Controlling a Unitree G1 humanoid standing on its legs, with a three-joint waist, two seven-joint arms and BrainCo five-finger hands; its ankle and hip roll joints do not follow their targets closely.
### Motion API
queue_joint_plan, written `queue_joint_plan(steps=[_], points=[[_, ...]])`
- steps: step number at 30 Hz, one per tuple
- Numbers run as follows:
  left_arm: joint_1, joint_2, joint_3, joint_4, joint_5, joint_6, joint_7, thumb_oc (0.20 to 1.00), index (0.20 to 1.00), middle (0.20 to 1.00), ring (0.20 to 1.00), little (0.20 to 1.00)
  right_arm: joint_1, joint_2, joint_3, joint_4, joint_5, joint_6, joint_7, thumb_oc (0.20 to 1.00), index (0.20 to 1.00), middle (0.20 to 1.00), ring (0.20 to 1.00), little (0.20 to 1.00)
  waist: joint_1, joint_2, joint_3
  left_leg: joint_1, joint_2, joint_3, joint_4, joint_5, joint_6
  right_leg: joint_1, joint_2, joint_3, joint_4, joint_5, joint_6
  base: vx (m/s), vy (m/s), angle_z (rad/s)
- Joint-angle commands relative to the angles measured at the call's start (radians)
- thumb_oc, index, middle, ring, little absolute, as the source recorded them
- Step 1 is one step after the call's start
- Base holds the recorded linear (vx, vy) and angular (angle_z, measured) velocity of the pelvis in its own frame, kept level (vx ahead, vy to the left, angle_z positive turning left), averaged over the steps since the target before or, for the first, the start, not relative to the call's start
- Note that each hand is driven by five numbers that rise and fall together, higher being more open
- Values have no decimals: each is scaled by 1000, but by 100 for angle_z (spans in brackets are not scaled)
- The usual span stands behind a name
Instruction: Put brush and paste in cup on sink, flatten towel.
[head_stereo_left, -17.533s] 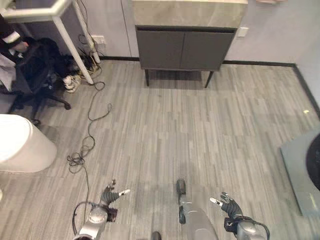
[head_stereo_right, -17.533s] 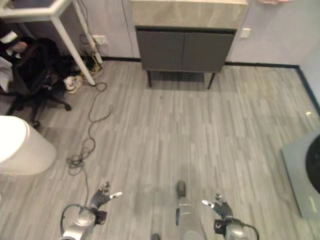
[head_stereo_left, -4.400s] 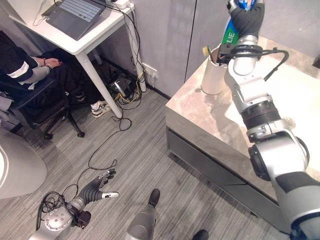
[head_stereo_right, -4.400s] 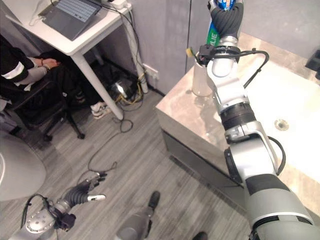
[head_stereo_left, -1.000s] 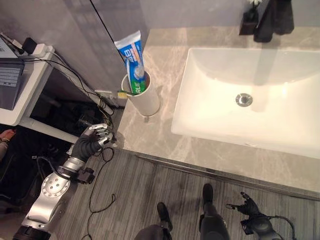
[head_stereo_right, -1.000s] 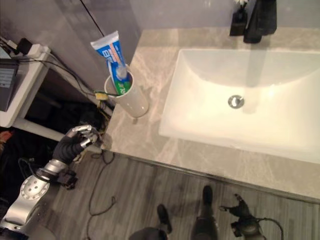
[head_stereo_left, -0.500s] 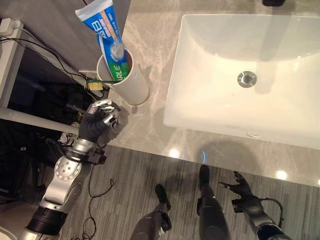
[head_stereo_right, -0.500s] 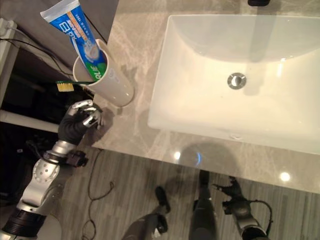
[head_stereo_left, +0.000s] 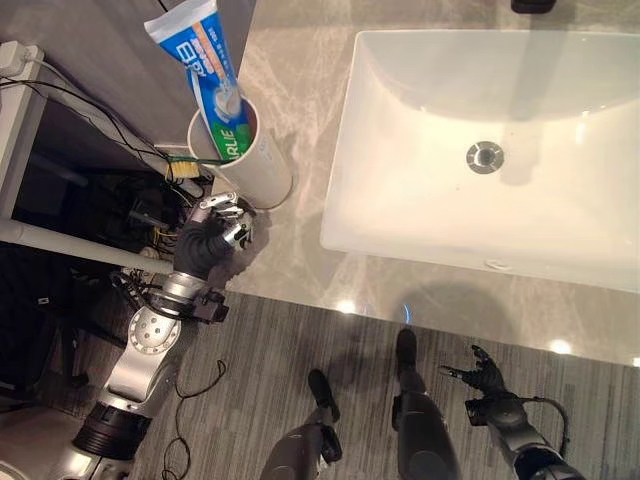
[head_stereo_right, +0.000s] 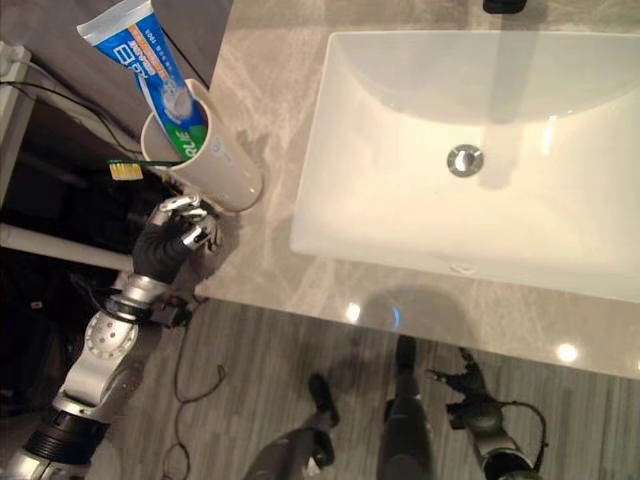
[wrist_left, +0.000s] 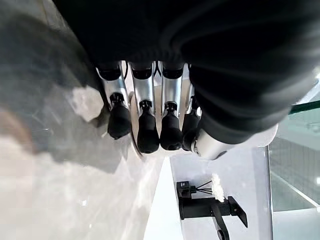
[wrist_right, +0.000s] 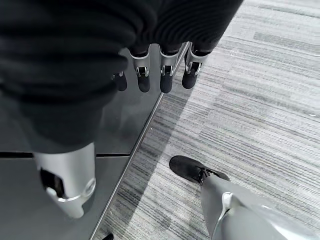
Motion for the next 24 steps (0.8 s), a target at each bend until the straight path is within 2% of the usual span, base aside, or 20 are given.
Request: queue_joint_plan(steps=[1, 16, 18, 24], points=[[4, 32, 10, 23, 99, -15, 36, 200, 200, 200, 200, 200, 14, 25, 39, -5, 8, -16, -13, 1000, 1000, 1000, 1000, 1000, -23, -38, -26, 126, 65, 3, 30, 50, -106, -40, -61, 53, 27, -3, 79, 0, 0, 0], [-200, 47, -1, 121, 102, -3, 131, 200, 200, 200, 200, 200, 12, 14, 29, -6, 41, -4, -16, 1000, 1000, 1000, 1000, 1000, -40, -30, -25, 121, 71, 16, 22, 73, -116, -56, -42, 58, 15, 0, 73, -1, 0, -1], [-310, 49, -35, 208, 87, -3, 168, 200, 200, 200, 200, 200, 8, 11, 6, 10, 71, -3, -25, 1000, 1000, 1000, 1000, 1000, -55, -31, -24, 121, 70, 21, 20, 74, -117, -66, -40, 61, 17, 2, 73, 1, 3, -4], [-501, 48, -117, 351, 82, -2, 221, 200, 200, 200, 200, 200, -5, 12, 26, 35, 91, 1, -26, 1000, 1000, 1000, 1000, 1000, -75, -30, -24, 116, 69, 21, 8, 86, -121, -82, -33, 63, 17, 4, 76, 9, -4, -9]])
